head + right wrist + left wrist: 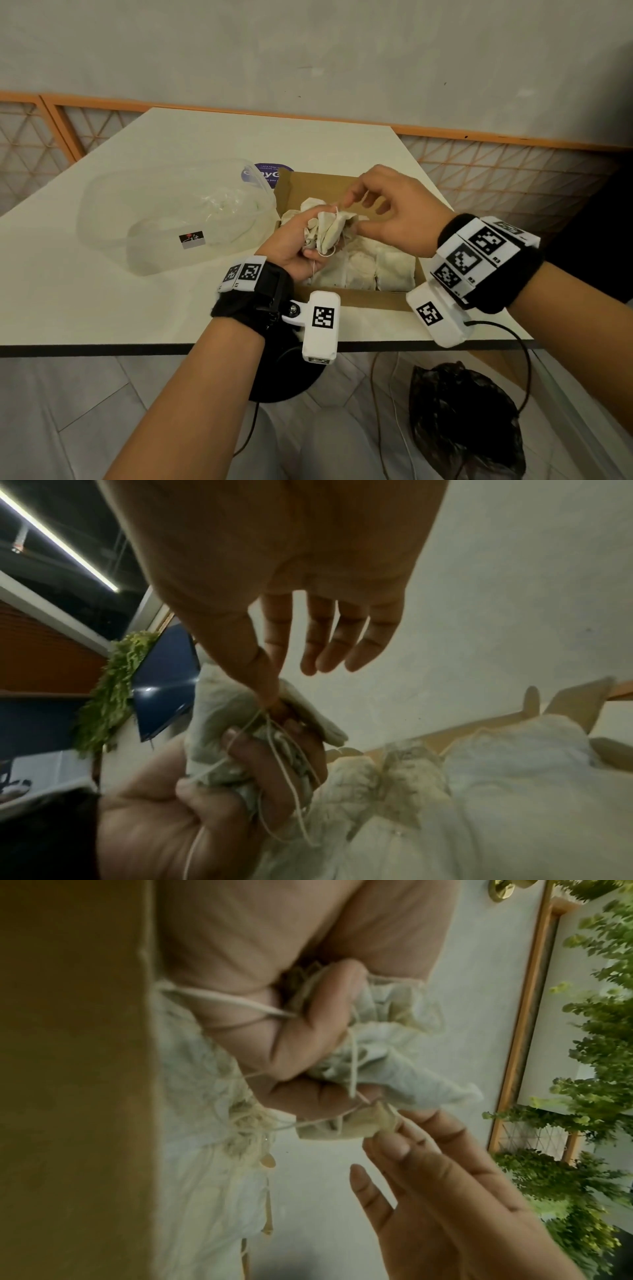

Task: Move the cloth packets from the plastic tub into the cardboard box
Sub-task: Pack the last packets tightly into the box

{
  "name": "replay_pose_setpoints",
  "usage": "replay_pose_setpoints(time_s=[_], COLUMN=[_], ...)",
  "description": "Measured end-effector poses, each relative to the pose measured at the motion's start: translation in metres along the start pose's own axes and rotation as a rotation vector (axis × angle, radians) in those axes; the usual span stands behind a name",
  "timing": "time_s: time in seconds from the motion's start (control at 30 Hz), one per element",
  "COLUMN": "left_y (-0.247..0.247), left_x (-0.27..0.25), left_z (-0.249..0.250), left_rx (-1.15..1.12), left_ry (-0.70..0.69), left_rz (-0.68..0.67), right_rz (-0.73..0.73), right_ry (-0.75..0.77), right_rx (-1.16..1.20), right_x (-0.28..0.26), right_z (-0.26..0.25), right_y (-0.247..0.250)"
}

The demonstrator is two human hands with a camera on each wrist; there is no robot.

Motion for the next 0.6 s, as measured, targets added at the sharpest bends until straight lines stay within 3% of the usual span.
replay_pose_setpoints(time_s=[0.1, 0.3, 0.53, 0.6], left_y=[-0.003, 0.001, 0.005, 0.004], left_x=[-0.002, 0.001, -0.001, -0.002], left_z=[0.000, 0.002, 0.012, 0.011], left_rx=[0.031, -0.149, -0.354, -0.315], left_ry=[0.004, -0.034, -0.207, -0.243], left_rz=[-0.042, -0.057, -0.061, -0.035], right_rz=[0.011, 0.076, 0.078, 0.087], right_ry=[0.051, -0.233, -0.466, -0.495], right_rx=[0.002, 0.393, 0.595, 0.646], right_x=[0.004, 0.009, -0.003, -0.004], right_z=[0.000, 0.027, 0.062, 0.063], right_y=[-0.006, 0.000, 0.005, 0.007])
Point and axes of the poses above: each hand's wrist, its own x-axis towards the middle knuckle, its own y-axis out of the back of the hand, z = x × y, the point moved 3 cm from there along x, towards the middle knuckle, and after that the axes turned 7 degrees about -y, right-handed, at the moved point
